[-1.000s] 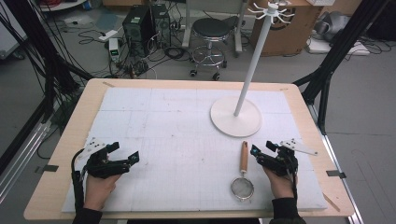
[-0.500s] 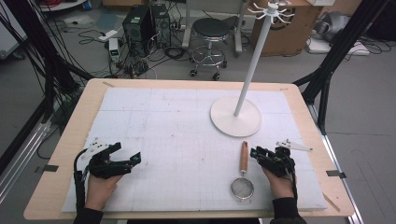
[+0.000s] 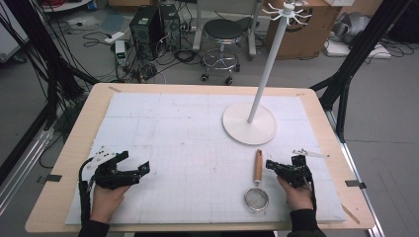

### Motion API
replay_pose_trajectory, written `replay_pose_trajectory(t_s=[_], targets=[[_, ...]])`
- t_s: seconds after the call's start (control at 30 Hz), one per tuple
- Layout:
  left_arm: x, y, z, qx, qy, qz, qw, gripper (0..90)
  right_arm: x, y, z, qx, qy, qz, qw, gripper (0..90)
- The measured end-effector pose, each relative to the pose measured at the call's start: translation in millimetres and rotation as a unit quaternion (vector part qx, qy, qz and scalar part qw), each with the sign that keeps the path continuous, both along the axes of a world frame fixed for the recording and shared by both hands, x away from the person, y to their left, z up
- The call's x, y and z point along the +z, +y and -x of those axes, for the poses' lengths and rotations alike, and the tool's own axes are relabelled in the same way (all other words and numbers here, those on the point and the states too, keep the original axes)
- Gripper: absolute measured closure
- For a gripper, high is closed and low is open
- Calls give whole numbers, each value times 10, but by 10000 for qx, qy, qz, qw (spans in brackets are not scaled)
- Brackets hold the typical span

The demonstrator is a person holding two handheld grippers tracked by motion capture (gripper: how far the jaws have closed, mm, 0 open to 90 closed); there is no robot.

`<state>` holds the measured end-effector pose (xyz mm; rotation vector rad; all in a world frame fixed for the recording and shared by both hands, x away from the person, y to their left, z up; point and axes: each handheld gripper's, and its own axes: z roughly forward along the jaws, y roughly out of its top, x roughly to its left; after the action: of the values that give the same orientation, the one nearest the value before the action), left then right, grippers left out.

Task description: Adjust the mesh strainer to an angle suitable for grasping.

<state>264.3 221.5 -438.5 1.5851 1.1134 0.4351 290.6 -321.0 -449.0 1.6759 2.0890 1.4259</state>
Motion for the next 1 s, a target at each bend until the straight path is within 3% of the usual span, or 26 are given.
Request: replay_pose_trajectory(t_s=[0.2, 0.3, 0.53, 1.0], targets=[[-1, 1, -2, -10, 2, -2, 10000, 17, -24, -18, 8, 79, 199, 34, 9998, 898], [-2, 4, -4, 1, 13, -10, 10000, 17, -55, -12, 75, 182, 360, 162, 9991, 898], [3, 0, 4, -18, 17, -28, 10000, 17, -96, 18, 192, 280, 565, 130, 9979, 899], [3, -9, 11, -15, 5, -20, 10000, 20, -99, 196, 227, 400, 565, 162, 9975, 898]])
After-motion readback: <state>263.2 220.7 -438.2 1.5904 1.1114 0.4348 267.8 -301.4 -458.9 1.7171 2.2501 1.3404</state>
